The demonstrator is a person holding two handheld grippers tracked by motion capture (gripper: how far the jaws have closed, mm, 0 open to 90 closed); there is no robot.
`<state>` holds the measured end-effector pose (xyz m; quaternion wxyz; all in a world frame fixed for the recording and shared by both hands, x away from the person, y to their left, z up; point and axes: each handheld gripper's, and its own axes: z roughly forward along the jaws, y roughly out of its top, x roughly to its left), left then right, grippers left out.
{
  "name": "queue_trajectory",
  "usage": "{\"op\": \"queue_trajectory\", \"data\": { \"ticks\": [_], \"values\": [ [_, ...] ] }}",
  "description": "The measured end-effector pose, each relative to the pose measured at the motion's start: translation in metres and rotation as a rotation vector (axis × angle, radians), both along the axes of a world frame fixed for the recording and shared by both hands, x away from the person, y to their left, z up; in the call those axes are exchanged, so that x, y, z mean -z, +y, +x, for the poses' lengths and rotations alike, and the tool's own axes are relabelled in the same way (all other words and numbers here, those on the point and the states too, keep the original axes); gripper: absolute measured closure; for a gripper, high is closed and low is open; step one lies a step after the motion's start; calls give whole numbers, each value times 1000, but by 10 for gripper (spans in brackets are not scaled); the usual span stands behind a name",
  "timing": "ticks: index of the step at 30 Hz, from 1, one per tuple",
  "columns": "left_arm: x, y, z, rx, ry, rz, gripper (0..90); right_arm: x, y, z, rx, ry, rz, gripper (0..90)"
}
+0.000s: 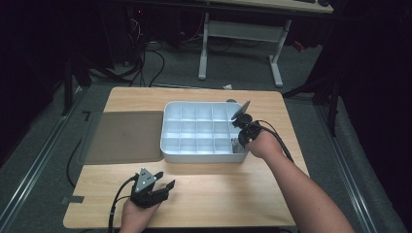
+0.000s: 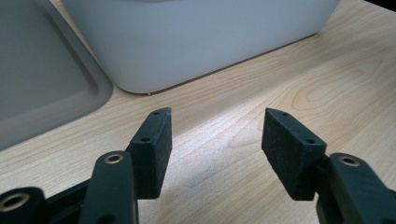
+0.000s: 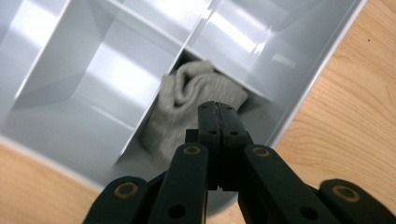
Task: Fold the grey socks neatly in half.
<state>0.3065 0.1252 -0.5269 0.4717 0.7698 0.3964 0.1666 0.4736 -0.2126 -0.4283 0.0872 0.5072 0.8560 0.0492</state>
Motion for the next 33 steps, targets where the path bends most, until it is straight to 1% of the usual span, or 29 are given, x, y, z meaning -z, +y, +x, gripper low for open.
{"op": "queue_trajectory", "data": {
  "ticks": [1,2,4,5,7,9,10,11,12,13,14,15,16,17,18,24,26,27,29,30,33],
  "values": [
    [0,0,0,0,2,0,433,1,1,1,19,5,0,900],
    [0,0,0,0,2,-1,433,4,1,4,10,7,-4,900],
    [0,0,0,0,1,-1,433,12,3,9,13,22,-17,900],
    [0,0,0,0,0,-1,433,14,4,9,33,30,-16,900],
    [0,0,0,0,-3,4,433,21,4,13,26,43,-21,900],
    [0,1,0,-1,-1,1,433,27,5,16,43,62,-24,900],
    [0,1,0,-1,-1,1,433,27,5,16,43,62,-24,900],
    [0,1,0,-1,-1,1,433,30,6,17,32,66,-30,900],
    [0,1,0,-1,0,0,433,34,9,19,23,75,-46,900],
    [0,1,0,0,1,-2,433,35,11,18,41,83,-53,900],
    [0,1,0,0,1,-2,433,35,11,18,41,83,-53,900],
    [0,1,0,0,1,-2,433,39,13,20,21,90,-67,900],
    [1,1,0,-1,1,-3,433,41,13,21,14,91,-71,900],
    [1,1,0,0,2,-2,433,42,14,21,30,98,-73,900],
    [1,1,0,1,2,-1,433,43,14,22,6,92,-81,900],
    [1,0,0,3,5,-2,433,43,15,20,20,91,-83,900],
    [1,0,0,3,7,-3,433,41,14,21,14,88,-79,900],
    [1,0,0,4,9,-3,433,37,13,20,31,89,-68,900],
    [1,0,-1,5,10,-3,433,33,11,19,17,79,-56,876],
    [1,0,-1,4,9,-5,433,30,10,19,34,82,-46,861],
    [1,0,-1,4,10,-8,433,21,4,18,36,61,-11,819]
  ]
}}
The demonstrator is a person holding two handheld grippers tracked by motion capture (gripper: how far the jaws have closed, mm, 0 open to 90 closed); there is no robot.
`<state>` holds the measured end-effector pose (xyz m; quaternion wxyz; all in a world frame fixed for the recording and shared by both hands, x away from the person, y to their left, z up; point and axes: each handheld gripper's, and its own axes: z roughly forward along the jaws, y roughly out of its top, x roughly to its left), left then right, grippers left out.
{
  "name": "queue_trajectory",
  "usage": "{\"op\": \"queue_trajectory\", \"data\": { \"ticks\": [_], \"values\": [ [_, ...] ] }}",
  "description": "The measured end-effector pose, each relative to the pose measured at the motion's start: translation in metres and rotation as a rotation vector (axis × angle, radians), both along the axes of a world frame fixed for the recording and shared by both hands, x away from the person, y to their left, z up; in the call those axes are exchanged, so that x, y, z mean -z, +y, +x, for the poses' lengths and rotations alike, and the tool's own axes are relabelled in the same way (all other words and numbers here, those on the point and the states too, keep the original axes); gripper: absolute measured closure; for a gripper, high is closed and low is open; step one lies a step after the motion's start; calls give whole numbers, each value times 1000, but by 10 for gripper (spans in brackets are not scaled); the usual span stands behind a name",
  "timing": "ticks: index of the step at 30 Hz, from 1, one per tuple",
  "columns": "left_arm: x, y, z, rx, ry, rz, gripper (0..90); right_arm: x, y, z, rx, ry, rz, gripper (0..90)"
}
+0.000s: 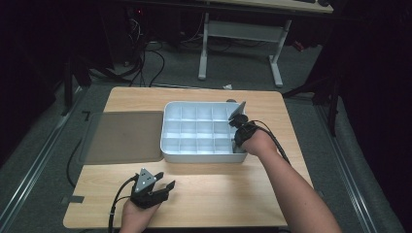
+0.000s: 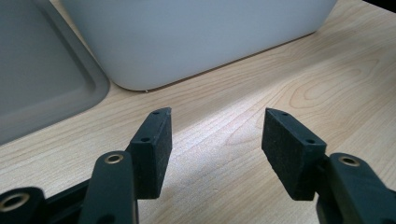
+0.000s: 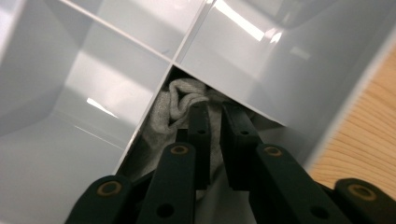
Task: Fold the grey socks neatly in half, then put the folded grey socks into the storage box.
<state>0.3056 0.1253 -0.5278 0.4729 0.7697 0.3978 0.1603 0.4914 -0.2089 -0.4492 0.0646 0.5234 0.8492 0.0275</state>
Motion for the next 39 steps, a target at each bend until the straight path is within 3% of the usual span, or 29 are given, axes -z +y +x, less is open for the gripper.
{"op": "queue_trajectory", "data": {
  "ticks": [3,4,12,18,26,29,32,33,34,37,38,39],
  "values": [
    [0,0,0,-1,-1,-3,433,-8,-4,-2,15,-19,30,792],
    [-1,1,0,0,0,-5,433,-17,-7,-5,16,-40,72,774],
    [0,2,2,3,4,-7,432,-42,-19,-23,24,-117,140,716],
    [0,7,2,-7,17,-18,433,-44,-29,-40,30,-181,216,672],
    [-3,8,0,-19,8,-34,433,-42,-36,-51,23,-255,240,644],
    [-4,8,1,-21,3,-31,431,-41,-40,-59,8,-299,265,608],
    [-3,9,4,-23,7,-30,430,-42,-38,-68,-26,-364,249,591],
    [-3,9,4,-23,7,-30,430,-42,-38,-68,-26,-364,249,591],
    [-3,9,4,-26,8,-33,429,-40,-39,-74,-19,-373,286,567],
    [-4,9,3,-28,6,-32,429,-38,-38,-79,-37,-387,273,537],
    [-4,9,2,-26,3,-31,429,-35,-39,-89,-49,-431,292,530],
    [-4,9,2,-26,3,-31,428,-34,-40,-91,-47,-432,295,516]
  ]
}}
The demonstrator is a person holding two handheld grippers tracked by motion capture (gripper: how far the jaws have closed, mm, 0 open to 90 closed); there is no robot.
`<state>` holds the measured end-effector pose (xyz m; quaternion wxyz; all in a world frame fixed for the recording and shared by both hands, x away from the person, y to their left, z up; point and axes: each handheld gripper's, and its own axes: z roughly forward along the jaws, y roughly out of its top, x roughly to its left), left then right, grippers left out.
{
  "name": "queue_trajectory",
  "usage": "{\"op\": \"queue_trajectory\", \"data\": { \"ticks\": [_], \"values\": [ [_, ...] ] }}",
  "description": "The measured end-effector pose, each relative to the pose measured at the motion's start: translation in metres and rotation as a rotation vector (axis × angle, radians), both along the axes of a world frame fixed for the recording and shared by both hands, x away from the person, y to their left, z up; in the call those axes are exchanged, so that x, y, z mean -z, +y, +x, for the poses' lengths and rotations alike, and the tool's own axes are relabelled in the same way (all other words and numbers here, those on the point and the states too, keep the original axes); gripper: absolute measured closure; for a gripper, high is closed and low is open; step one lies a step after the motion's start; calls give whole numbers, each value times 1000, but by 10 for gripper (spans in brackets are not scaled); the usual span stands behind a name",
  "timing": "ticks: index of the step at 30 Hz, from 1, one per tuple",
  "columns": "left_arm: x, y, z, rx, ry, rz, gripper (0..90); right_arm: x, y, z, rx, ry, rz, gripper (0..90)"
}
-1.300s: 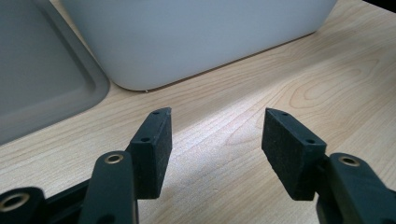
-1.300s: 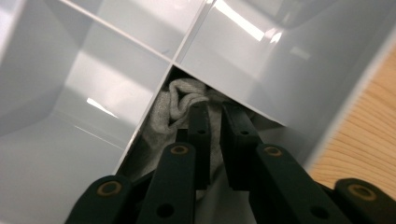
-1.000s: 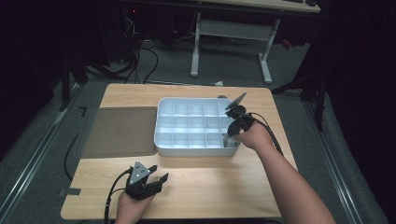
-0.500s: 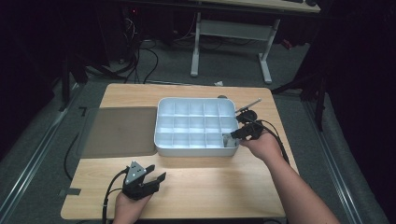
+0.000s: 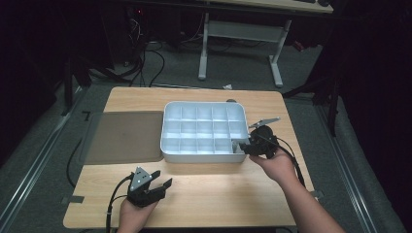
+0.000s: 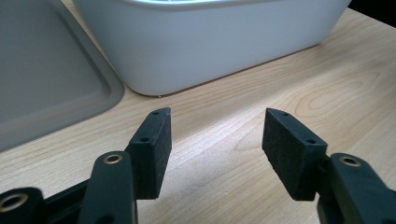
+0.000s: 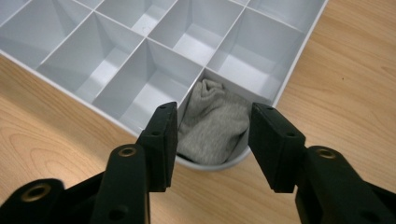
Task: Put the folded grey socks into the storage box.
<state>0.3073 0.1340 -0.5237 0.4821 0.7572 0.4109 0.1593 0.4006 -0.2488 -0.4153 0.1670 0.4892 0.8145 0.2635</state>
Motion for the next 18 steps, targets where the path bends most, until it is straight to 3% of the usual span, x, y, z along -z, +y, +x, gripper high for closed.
{"op": "queue_trajectory", "data": {
  "ticks": [2,3,6,7,8,12,13,18],
  "values": [
    [-1,-1,-1,4,-5,2,429,2,0,-5,-3,-23,-2,506],
    [-3,-3,-2,10,-15,4,431,5,-3,-15,-3,-62,28,510],
    [-3,-6,-4,17,-20,4,430,7,-5,-23,-6,-80,47,504],
    [-2,-9,-5,25,-20,6,431,10,-7,-33,-10,-117,52,492],
    [-2,-9,-5,25,-20,6,431,10,-7,-33,-10,-117,52,492],
    [-4,-8,-5,10,-34,-3,430,21,-11,-48,-35,-159,63,482],
    [-5,-6,-5,4,-36,-7,430,28,-13,-55,-36,-189,65,485],
    [-4,-2,-5,-10,-31,-7,429,46,-16,-66,-27,-212,99,470]
  ]
}}
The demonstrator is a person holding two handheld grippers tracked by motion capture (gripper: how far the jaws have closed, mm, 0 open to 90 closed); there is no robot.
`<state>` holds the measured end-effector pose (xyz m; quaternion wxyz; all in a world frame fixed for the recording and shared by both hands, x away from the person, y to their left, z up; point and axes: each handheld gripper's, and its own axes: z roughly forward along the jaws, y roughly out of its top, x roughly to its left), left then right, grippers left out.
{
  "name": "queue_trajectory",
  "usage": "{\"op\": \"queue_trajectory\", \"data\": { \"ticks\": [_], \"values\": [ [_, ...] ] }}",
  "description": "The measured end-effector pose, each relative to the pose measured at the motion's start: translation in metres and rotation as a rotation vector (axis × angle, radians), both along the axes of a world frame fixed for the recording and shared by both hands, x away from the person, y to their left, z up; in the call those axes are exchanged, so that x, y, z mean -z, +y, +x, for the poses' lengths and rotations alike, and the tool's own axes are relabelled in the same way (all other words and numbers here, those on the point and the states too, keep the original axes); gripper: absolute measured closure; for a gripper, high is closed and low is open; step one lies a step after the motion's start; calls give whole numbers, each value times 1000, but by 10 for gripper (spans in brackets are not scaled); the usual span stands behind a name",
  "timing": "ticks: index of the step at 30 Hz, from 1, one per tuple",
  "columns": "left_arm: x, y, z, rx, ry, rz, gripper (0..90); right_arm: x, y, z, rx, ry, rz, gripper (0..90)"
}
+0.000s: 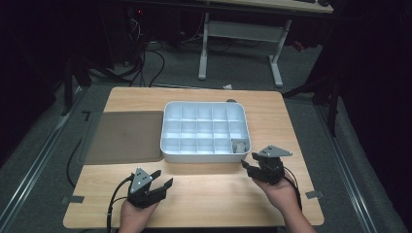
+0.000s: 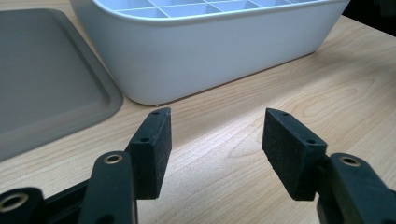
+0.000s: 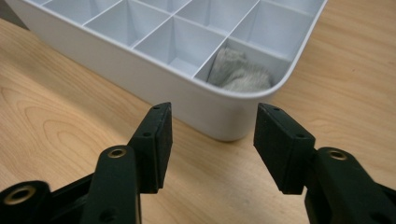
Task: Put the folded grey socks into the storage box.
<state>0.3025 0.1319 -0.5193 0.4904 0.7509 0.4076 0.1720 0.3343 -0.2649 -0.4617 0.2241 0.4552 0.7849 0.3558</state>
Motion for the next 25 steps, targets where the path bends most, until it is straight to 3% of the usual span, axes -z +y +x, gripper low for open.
{"op": "queue_trajectory", "data": {
  "ticks": [3,6,7,10,11,13,15,19,21,25],
  "values": [
    [1,1,0,-3,2,4,429,22,-1,-11,17,-21,35,472],
    [1,0,-1,-5,2,4,429,30,0,-16,22,-27,50,469],
    [2,0,-1,-3,4,7,429,40,2,-23,14,-61,41,469],
    [2,-1,-3,3,13,7,428,46,2,-30,22,-77,49,468],
    [1,-2,-4,8,20,-1,422,52,-2,-40,42,-127,67,476],
    [-2,-4,-8,26,12,-9,421,54,-6,-47,41,-144,73,468],
    [-2,-9,-11,44,-6,27,420,51,-12,-50,40,-164,57,468],
    [0,-9,-9,39,5,20,418,53,-20,-46,74,-131,113,461],
    [-1,-7,-10,37,-1,21,418,56,-18,-46,68,-130,87,465],
    [-1,-4,-9,28,1,14,418,58,-15,-47,65,-120,85,463]
  ]
}}
